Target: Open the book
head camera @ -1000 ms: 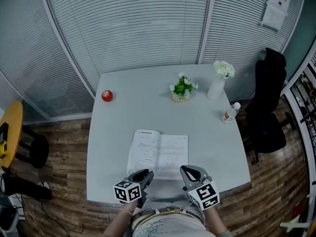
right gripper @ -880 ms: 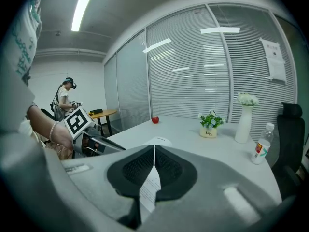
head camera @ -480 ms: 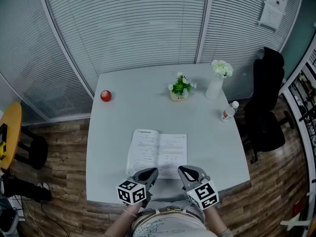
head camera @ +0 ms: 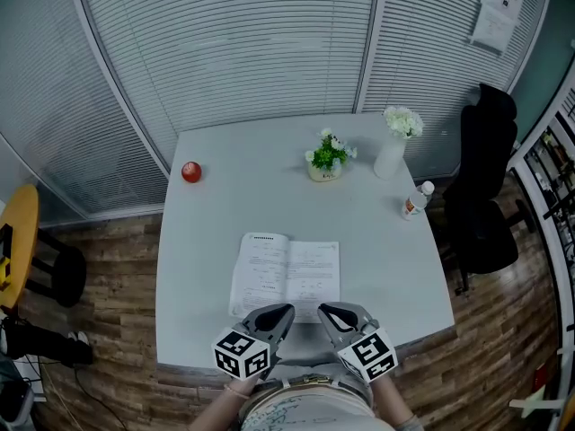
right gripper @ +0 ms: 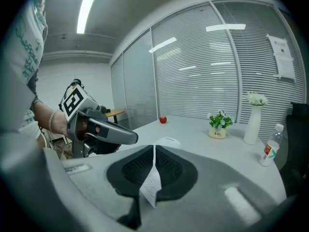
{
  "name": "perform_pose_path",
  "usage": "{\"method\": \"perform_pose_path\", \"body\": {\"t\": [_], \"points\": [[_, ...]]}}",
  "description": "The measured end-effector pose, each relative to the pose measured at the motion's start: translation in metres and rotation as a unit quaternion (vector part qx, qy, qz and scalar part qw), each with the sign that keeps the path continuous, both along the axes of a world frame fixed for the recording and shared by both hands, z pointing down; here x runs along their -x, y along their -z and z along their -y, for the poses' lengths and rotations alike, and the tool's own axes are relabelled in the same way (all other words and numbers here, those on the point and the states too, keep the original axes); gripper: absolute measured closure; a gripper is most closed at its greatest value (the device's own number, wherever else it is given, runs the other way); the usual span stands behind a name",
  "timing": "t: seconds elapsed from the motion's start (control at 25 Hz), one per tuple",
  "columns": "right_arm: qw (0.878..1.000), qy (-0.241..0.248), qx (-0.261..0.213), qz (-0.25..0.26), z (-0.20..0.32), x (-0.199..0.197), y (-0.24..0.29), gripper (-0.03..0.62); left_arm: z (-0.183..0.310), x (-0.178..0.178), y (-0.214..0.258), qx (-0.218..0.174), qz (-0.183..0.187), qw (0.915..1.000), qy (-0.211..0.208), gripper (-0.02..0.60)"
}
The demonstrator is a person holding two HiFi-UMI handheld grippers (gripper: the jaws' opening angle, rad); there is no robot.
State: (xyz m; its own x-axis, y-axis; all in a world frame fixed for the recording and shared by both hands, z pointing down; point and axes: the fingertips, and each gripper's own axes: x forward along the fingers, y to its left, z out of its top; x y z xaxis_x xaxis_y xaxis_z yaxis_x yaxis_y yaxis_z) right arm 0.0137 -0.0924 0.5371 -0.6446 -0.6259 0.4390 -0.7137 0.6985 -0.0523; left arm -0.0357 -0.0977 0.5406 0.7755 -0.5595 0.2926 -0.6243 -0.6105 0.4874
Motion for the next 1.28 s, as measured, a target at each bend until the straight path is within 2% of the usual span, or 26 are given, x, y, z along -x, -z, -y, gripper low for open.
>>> {"method": "perform_pose_path", "body": {"t": [0.24, 0.44, 0.64, 0.84, 1.12, 1.28], "points": [[0.999, 0.025, -0.020, 0.007, -0.001, 0.010, 0.009, 0.589, 0.002, -0.008, 0.021, -0.046, 0.013, 0.9989, 0.001, 0.583], [0.999, 0.036, -0.027, 0.013, 0.000, 0.017, 0.017, 0.590, 0.006, -0.012, 0.041, -0.088, 0.001, 0.9961, 0.006, 0.583], [0.999, 0.034, -0.038, 0.021, 0.005, 0.020, 0.029, 0.589, 0.011, -0.011, 0.060, -0.111, -0.004, 0.9936, 0.017, 0.583], [0.996, 0.025, -0.073, 0.039, 0.015, 0.017, 0.055, 0.589, 0.015, -0.013, 0.081, -0.134, -0.020, 0.9905, 0.020, 0.583], [0.991, 0.024, -0.110, 0.073, 0.025, 0.019, 0.094, 0.589, 0.020, -0.013, 0.100, -0.173, 0.001, 0.9846, 0.021, 0.583], [0.987, 0.024, -0.143, 0.068, 0.037, 0.017, 0.106, 0.589, 0.025, -0.010, 0.109, -0.206, 0.028, 0.9779, 0.023, 0.583]]}}
